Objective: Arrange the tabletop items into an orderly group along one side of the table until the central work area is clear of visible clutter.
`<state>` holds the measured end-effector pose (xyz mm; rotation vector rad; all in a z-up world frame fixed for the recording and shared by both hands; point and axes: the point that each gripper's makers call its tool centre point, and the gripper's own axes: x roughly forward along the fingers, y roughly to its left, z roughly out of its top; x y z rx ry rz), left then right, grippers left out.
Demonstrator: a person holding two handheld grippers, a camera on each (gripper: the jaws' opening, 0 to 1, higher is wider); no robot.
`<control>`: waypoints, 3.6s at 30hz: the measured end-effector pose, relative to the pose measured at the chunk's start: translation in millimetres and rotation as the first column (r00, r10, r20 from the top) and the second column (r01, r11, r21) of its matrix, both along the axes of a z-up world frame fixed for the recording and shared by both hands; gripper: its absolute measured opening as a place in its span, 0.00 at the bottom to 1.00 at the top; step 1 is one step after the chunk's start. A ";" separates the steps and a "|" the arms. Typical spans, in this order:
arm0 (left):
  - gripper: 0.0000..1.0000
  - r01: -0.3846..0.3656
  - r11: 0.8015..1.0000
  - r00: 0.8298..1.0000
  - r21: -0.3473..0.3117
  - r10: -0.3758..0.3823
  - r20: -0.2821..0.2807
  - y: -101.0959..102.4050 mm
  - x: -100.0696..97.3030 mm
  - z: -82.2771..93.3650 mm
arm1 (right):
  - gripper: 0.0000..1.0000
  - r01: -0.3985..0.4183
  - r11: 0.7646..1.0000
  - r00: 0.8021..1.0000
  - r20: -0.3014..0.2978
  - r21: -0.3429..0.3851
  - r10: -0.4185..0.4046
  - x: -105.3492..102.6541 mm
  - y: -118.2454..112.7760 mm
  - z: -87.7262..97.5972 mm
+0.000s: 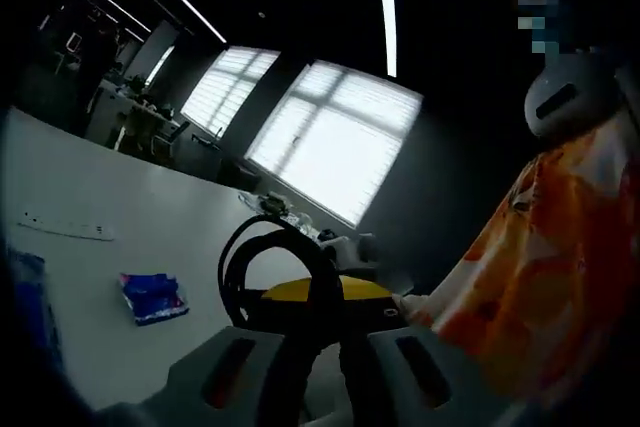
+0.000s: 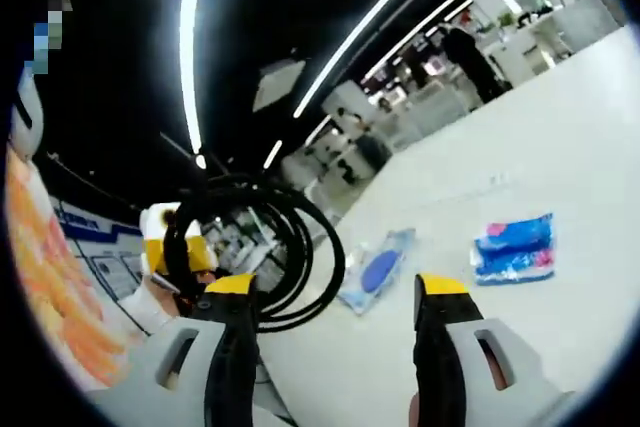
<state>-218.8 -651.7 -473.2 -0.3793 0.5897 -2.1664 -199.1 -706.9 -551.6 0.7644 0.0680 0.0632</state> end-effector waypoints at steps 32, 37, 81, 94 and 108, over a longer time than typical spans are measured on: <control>0.07 -0.117 0.993 0.944 -0.025 0.103 -0.313 1.3 39.2 15.2 | 0.00 -0.079 0.913 0.975 0.220 0.400 -0.012 -7.1 4.7 58.0; 0.13 -0.082 0.996 0.931 -0.039 0.063 -0.361 3.8 39.7 23.4 | 0.00 -0.051 0.917 0.984 0.177 0.396 -0.022 -5.8 5.2 65.7; 0.04 -0.042 0.999 0.829 0.030 0.052 -0.556 -0.9 40.2 23.6 | 0.49 -0.165 0.706 0.981 0.191 0.688 0.043 -4.0 38.7 47.1; 0.04 -0.045 0.991 0.879 0.125 0.099 -0.467 -9.0 31.7 -2.0 | 0.07 -0.056 0.802 0.994 0.111 0.594 -0.012 2.1 35.9 50.8; 0.05 -0.114 0.900 0.934 0.420 0.241 -0.264 -28.8 19.6 -89.8 | 0.02 0.115 0.983 0.955 -0.288 0.142 -0.070 -14.0 -8.2 -6.4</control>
